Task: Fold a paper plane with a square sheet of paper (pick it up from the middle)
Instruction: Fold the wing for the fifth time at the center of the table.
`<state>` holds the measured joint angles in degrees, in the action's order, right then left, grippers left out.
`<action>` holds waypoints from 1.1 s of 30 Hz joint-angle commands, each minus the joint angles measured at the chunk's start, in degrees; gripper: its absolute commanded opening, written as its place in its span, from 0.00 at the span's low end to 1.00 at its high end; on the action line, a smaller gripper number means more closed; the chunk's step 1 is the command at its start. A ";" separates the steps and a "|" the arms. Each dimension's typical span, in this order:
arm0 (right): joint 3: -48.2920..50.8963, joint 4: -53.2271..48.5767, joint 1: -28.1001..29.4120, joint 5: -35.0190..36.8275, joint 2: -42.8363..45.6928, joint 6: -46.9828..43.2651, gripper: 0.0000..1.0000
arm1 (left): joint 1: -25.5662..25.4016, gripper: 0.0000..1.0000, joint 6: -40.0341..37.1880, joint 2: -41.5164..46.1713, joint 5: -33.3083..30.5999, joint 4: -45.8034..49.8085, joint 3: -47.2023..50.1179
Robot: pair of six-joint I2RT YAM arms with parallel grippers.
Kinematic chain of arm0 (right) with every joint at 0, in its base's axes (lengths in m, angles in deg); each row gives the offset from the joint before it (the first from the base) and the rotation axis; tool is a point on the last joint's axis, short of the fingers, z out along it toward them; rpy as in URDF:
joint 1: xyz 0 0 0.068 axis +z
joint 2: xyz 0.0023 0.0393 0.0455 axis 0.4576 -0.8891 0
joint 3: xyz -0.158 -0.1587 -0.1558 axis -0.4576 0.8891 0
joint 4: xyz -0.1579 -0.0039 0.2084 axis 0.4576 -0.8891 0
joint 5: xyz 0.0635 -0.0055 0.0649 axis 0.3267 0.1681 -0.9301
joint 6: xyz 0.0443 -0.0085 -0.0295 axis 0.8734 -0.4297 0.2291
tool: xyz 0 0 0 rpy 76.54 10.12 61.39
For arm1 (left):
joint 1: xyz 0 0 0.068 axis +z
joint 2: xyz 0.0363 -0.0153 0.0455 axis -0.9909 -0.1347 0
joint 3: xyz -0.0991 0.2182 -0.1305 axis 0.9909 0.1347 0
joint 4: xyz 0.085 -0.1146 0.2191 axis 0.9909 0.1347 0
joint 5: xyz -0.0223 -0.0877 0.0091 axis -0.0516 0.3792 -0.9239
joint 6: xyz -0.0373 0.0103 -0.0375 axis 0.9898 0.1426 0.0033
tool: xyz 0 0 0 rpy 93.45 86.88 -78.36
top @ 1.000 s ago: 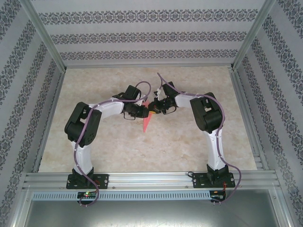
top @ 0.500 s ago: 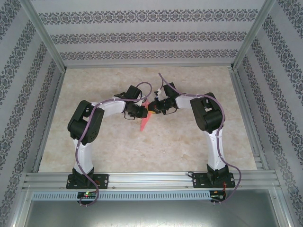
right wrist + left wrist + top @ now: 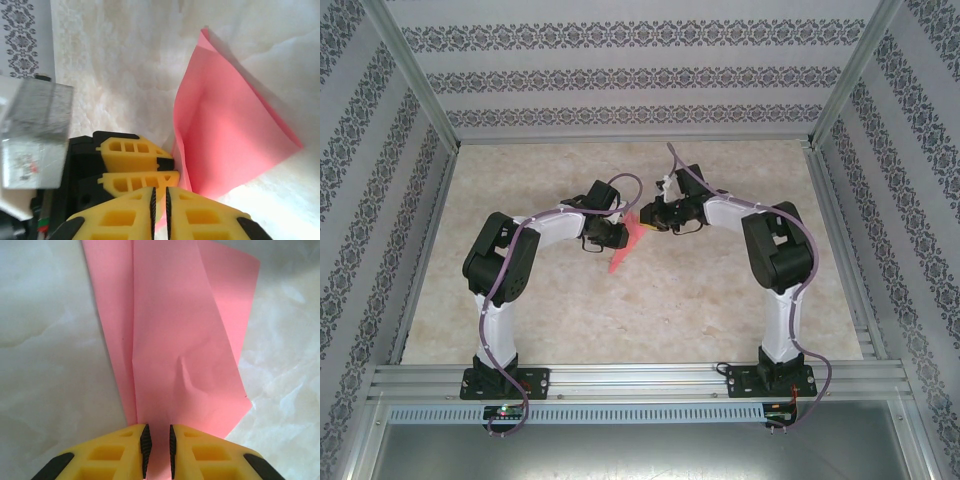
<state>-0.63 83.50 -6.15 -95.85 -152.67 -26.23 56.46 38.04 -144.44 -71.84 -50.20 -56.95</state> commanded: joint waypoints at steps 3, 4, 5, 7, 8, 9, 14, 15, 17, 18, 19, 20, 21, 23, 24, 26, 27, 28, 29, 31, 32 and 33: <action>1.34 5.51 0.50 -2.48 1.17 4.87 0.05 | 0.40 0.23 -2.06 -2.76 -3.43 1.27 3.36; 0.76 6.18 0.96 -2.49 0.25 5.55 0.03 | 0.40 0.23 -2.10 -2.69 -3.06 1.00 3.49; 0.10 6.55 1.21 -2.66 -0.59 6.13 0.03 | 0.32 0.23 -2.27 -2.53 -2.79 0.74 3.68; -0.31 9.21 1.48 -3.31 -2.47 8.66 0.00 | 0.18 0.23 -2.64 -2.01 -2.36 0.10 4.36; -0.52 9.96 1.64 -3.51 -3.05 9.39 0.00 | 0.13 0.23 -2.82 -1.70 -2.34 -0.07 4.74; -0.71 10.71 1.68 -3.81 -3.74 9.94 0.00 | 0.13 0.23 -2.89 -1.37 -2.36 -0.35 5.14; -1.73 11.28 2.78 -4.62 -5.21 10.55 0.00 | 0.12 0.23 -3.35 -1.10 -2.05 0.07 5.41; -1.60 11.36 2.90 -4.62 -5.22 10.64 0.00 | 0.07 0.23 -3.29 -1.21 -2.01 0.02 5.40; -1.38 11.41 2.91 -4.53 -5.75 10.84 0.00 | 0.14 0.23 -3.05 -0.94 -1.75 -0.34 5.47; -1.34 11.45 2.91 -4.49 -6.22 10.82 0.00 | 0.14 0.23 -2.90 -0.82 -1.43 -0.54 5.57; -1.37 11.81 2.91 -4.49 -6.97 11.05 0.00 | 0.13 0.23 -2.93 -0.67 -1.00 -0.61 5.49; -1.66 12.12 2.99 -4.49 -7.58 11.17 0.00 | 0.14 0.23 -2.93 -0.60 -0.66 -0.70 5.49; -2.09 11.89 3.00 -4.00 -8.28 10.90 0.00 | 0.14 0.22 -2.93 -0.58 -0.49 -0.72 5.42; -3.01 11.24 2.92 -3.48 -9.27 10.23 0.00 | 0.13 0.22 -3.19 -0.58 -0.18 -0.47 5.31; -3.53 11.23 2.91 -3.56 -10.04 10.12 0.00 | 0.14 0.22 -3.41 -0.58 -0.09 -0.37 5.33; -4.46 11.96 2.91 -3.74 -11.05 10.26 0.00 | 0.07 0.22 -3.93 -0.54 0.00 -0.13 5.55; -5.06 12.03 2.98 -3.58 -11.51 10.21 0.00 | 0.14 0.22 -4.16 -0.58 0.04 -0.11 5.62; -5.65 12.07 3.00 -3.56 -12.08 10.20 0.00 | 0.09 0.22 -4.42 -0.60 0.03 0.13 5.66; -6.04 12.27 3.14 -3.43 -12.44 10.29 0.00 | 0.13 0.22 -4.58 -0.62 -0.06 0.28 5.73; -6.75 11.87 3.17 -2.62 -12.96 10.02 0.00 | 0.14 0.21 -5.25 -0.64 -0.31 0.60 5.86; -7.06 11.30 3.18 -2.07 -13.16 9.76 0.00 | 0.14 0.21 -5.50 -0.60 -0.48 0.68 5.98; -7.53 11.03 3.22 -1.69 -13.51 9.67 0.00 | 0.14 0.20 -5.78 -0.66 -0.58 0.90 6.08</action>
<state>-5.87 94.13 -3.44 -98.74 -165.26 -15.85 56.46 34.57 -143.15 -71.38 -54.25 -53.78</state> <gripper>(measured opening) 0.046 0.206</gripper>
